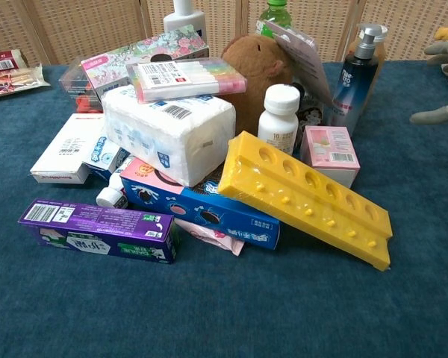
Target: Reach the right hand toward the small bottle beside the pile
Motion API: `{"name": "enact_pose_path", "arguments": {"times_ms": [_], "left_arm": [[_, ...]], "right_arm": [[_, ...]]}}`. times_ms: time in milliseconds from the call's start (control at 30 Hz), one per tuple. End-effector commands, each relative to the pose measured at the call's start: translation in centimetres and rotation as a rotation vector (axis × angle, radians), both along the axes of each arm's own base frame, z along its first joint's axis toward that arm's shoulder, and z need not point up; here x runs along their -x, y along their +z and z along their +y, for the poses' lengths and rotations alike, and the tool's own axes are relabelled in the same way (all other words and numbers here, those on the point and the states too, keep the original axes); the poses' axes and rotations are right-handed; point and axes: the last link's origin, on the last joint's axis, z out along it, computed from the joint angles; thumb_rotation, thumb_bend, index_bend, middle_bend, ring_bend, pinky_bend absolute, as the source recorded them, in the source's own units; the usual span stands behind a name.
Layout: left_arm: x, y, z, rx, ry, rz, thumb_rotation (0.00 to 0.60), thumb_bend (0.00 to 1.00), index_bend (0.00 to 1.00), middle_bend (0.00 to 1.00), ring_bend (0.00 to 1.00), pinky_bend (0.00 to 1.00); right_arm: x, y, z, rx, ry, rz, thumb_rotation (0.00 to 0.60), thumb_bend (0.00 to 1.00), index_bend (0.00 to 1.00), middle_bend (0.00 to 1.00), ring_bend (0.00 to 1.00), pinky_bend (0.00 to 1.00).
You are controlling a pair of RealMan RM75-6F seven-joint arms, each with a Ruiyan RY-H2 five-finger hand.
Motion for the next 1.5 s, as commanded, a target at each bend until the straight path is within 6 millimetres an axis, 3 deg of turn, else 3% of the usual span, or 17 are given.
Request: {"name": "enact_pose_path", "arguments": {"times_ms": [33,367,667,1167,1200,1267,1300,1400,1500], "left_arm": [[0.1,0.0,0.1,0.0,0.003,0.003,0.6,0.0,0.0,0.0,0.0,0.0],[0.3,0.0,0.1,-0.011,0.021,0.01,0.6,0.0,0.0,0.0,0.0,0.0],[0.5,0.3,0.1,-0.018,0.033,0.008,0.6,0.0,0.0,0.0,0.0,0.0],[0.7,0.4,0.2,-0.024,0.042,0.001,0.6,0.0,0.0,0.0,0.0,0.0],[0.7,0.4,0.2,-0.023,0.041,0.001,0.6,0.0,0.0,0.0,0.0,0.0],[0.7,0.4,0.2,-0.022,0.04,-0.001,0.6,0.0,0.0,0.0,0.0,0.0],[0.7,0.4,0.2,-0.022,0.04,-0.002,0.6,0.0,0.0,0.0,0.0,0.0],[0.7,0.4,0.2,-0.022,0.041,-0.003,0.6,0.0,0.0,0.0,0.0,0.0],[0.7,0.5,0.1,-0.026,0.04,-0.004,0.6,0.0,0.0,0.0,0.0,0.0]], "right_arm": [[-0.8,-0.5,-1.2,0.016,-0.01,-0.023,0.6,0.0,0.0,0.0,0.0,0.0],[-3.6,-1.1,-3.0,0.086,0.001,-0.039,0.6,0.0,0.0,0.0,0.0,0.0],[-5.5,-2.9,-3.3,0.089,0.004,-0.053,0.6,0.0,0.0,0.0,0.0,0.0],[-6.1,-4.3,-3.9,0.135,-0.044,-0.113,0.6,0.0,0.0,0.0,0.0,0.0],[-6.1,-4.4,-3.9,0.146,-0.049,-0.124,0.6,0.0,0.0,0.02,0.01,0.03],[-5.8,-4.7,-3.8,0.159,-0.06,-0.137,0.6,0.0,0.0,0.15,0.12,0.2],[-5.8,-4.8,-3.7,0.161,-0.063,-0.144,0.6,0.0,0.01,0.28,0.22,0.34],[-5.6,-5.5,-3.5,0.148,-0.067,-0.164,0.6,0.0,0.17,0.54,0.47,0.6],[-5.6,-6.1,-3.5,0.143,-0.063,-0.168,0.6,0.0,0.34,0.71,0.64,0.78]]}}
